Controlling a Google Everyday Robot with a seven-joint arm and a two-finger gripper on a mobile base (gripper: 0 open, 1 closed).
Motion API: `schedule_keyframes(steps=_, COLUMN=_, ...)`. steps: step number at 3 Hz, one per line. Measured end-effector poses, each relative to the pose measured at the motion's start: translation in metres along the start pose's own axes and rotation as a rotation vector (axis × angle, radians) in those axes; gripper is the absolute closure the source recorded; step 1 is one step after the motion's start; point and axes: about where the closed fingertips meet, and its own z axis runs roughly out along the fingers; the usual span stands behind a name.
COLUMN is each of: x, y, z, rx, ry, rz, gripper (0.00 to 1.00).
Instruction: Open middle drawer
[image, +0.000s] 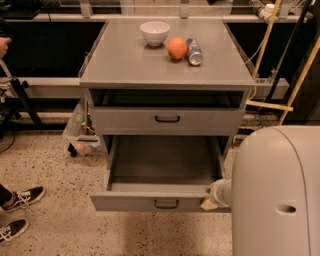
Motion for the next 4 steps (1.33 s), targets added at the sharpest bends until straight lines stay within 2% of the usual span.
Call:
schedule_keyframes(steps=2, x=0.003, y=0.002, z=-0.002, rx=-0.008, ry=0.013, rz=-0.018, gripper=1.00)
schedule_keyframes(steps=3, x=0.016, y=0.020, z=-0.006, rx=-0.021, ry=-0.005, rz=-0.041, gripper=1.00)
schedule_keyframes(steps=4, x=0.012, y=0.021, z=-0.010, rx=-0.021, ry=-0.005, rz=-0.041, gripper=1.00)
